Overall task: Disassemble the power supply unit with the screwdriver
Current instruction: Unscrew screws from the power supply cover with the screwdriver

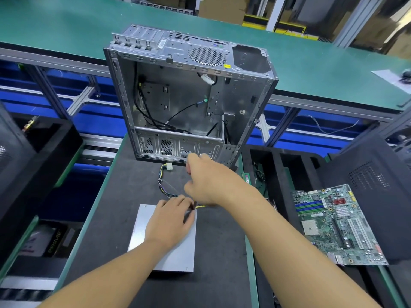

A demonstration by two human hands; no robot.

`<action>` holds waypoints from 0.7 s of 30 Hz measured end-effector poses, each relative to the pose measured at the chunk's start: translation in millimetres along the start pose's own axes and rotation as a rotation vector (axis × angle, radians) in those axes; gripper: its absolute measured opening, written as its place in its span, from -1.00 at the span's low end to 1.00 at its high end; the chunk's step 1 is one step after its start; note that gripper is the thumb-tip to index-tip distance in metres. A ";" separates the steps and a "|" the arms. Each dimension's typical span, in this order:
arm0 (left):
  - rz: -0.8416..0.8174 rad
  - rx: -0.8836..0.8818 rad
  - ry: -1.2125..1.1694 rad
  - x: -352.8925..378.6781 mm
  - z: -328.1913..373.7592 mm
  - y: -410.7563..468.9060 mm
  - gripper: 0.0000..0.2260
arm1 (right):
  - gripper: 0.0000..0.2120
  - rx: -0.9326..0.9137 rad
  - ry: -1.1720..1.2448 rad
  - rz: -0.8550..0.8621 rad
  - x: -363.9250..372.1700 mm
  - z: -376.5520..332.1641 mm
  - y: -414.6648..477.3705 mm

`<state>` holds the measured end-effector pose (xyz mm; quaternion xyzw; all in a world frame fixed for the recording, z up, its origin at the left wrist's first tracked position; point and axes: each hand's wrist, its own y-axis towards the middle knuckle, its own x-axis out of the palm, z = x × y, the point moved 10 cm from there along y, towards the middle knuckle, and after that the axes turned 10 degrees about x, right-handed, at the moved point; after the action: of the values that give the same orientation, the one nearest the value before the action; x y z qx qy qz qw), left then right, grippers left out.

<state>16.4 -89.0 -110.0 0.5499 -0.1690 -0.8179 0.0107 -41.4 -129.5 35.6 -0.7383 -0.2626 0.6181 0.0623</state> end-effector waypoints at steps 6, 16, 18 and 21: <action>-0.058 -0.010 0.000 3.6 -0.8 1.0 -0.76 | -0.70 0.104 -0.101 0.098 -5.7 9.8 0.6; -0.081 -0.016 0.022 4.9 -0.7 0.3 -0.75 | -0.80 0.029 0.001 -0.038 0.4 1.9 -3.1; -0.077 -0.022 0.010 4.9 -1.3 0.3 -0.78 | -0.75 0.070 -0.065 0.016 -1.4 6.1 -2.2; -0.077 -0.022 -0.013 6.4 -1.6 0.1 -0.85 | -0.68 0.122 -0.088 0.112 -8.5 10.5 -1.9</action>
<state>15.4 -90.8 -116.2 0.5504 -0.1386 -0.8231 -0.0157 -52.7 -134.2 41.5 -0.7189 -0.1852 0.6672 0.0610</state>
